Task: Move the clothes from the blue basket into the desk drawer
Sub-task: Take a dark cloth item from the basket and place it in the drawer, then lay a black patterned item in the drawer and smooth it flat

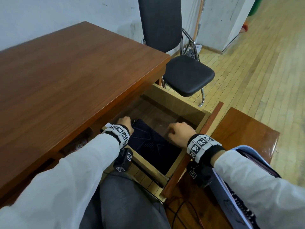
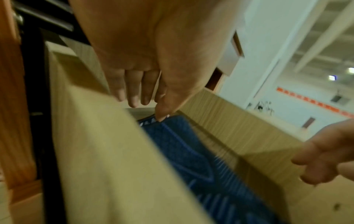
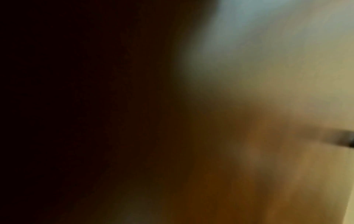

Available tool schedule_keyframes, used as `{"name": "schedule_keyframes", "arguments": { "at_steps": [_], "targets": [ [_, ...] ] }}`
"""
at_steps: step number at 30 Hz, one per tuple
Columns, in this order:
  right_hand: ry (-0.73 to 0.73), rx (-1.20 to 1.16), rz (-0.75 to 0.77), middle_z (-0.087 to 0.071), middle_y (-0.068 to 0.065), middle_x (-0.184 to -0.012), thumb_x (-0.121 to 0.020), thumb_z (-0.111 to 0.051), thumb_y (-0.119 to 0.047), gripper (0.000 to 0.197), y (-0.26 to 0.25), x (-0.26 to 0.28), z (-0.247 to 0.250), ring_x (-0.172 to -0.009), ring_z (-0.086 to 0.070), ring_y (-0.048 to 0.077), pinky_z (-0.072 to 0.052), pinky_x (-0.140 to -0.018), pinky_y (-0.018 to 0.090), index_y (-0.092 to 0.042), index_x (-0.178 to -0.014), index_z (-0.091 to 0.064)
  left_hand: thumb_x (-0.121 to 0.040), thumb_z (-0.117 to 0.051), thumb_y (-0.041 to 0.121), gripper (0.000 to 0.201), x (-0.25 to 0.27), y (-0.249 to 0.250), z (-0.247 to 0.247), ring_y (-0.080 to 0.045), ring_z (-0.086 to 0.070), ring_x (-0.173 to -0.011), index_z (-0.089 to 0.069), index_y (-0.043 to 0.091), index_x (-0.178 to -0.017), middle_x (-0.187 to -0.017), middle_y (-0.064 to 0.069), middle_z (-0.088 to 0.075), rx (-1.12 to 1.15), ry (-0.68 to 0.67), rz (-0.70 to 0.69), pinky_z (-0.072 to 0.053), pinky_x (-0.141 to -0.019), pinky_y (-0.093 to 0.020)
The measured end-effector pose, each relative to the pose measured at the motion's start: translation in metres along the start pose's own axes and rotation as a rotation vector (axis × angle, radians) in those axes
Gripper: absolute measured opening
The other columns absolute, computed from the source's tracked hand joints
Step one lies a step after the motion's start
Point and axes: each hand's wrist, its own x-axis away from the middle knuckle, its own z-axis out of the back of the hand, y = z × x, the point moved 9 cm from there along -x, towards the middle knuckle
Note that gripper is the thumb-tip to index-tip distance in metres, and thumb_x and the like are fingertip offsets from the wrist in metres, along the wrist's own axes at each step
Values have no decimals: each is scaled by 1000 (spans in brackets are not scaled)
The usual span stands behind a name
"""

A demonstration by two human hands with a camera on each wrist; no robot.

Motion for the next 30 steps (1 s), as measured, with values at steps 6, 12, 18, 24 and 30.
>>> {"name": "schedule_keyframes", "arguments": {
  "at_steps": [6,12,18,24,30],
  "targets": [
    [187,-174,25,-67,1,-111,-93,-51,-21,25,10,36,51,-102,-62,19,-48,-81,25,-20,-114,-65,-89,-57,6,39,35,31,25,-29,-58,-117,-57,16,-126,-131,-10,-57,162,64,-82,-48,-93,-34],
    [220,-245,-77,-67,0,-102,-92,-54,-23,21,60,93,73,-92,-62,15,-50,-78,25,-18,-107,-68,-90,-59,10,17,89,98,42,-26,-64,-105,-68,18,-103,-112,-7,-68,350,145,-216,-52,-96,-38],
    [245,-281,-324,-72,2,-86,-92,-54,-22,21,145,157,74,-78,-65,14,-48,-67,24,-10,-96,-70,-91,-61,17,12,137,176,21,-19,-69,-91,-71,12,-94,-91,-5,-75,396,32,-401,-53,-95,-40],
    [79,-288,-480,-75,10,-89,-88,-59,-21,23,194,188,28,-81,-71,22,-54,-62,26,-6,-94,-76,-93,-58,21,16,164,212,-6,-17,-68,-88,-71,13,-96,-89,-3,-74,386,-26,-446,-53,-93,-39],
    [-108,-170,-439,-70,2,-86,-81,-70,-39,27,190,184,-16,-80,-64,18,-50,-68,27,-16,-94,-75,-93,-57,19,17,170,221,-25,-22,-65,-100,-68,12,-103,-102,-8,-71,340,-55,-447,-50,-88,-33]
  ]
}}
